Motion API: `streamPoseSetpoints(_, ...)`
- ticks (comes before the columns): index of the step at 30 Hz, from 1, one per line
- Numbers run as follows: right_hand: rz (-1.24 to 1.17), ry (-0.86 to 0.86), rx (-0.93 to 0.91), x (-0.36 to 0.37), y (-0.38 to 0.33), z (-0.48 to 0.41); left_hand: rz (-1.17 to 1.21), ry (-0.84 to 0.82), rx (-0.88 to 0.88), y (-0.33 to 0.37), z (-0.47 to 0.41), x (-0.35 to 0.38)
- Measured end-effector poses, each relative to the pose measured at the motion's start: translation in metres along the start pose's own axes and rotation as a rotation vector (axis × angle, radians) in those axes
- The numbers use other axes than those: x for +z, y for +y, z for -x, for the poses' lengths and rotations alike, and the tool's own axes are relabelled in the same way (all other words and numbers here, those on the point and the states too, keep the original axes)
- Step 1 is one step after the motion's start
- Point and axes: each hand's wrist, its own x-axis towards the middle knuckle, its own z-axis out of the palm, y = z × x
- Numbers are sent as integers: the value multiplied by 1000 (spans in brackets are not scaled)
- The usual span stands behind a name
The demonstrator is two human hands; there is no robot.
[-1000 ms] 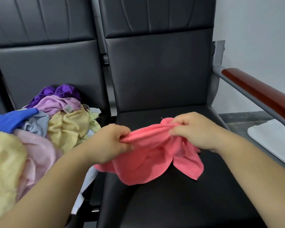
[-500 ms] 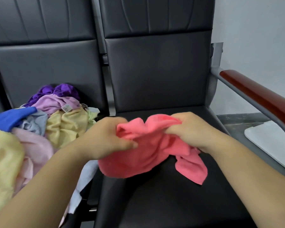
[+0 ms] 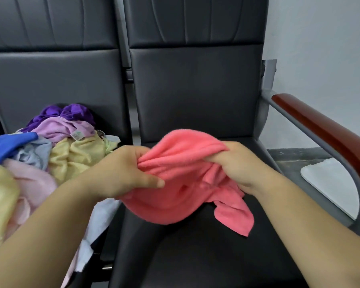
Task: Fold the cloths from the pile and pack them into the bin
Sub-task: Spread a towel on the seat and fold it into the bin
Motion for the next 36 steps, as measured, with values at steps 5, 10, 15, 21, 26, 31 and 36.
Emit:
streamPoseSetpoints(5,-327,-163,-49,5,-4,6,-9,204,57,-6,-4,-8)
streamPoseSetpoints(10,629,-184,11,7,-6,8,461,186,167,8,1,1)
streamPoseSetpoints(15,40,5,-62,-1,-21,16,-381,-11,45,-6,-1,-6)
streamPoseSetpoints(21,-27,-289,30,-5,-18,16,263,151,132,0,0,-1)
streamPoseSetpoints(26,610,-137,14,-6,-16,13,462,35,137,10,4,2)
streamPoseSetpoints(31,-176,-30,-71,-10,-21,14,-209,44,-41,7,7,3)
streamPoseSetpoints(36,375,-243,13,-9,-10,10,406,319,125,9,0,7)
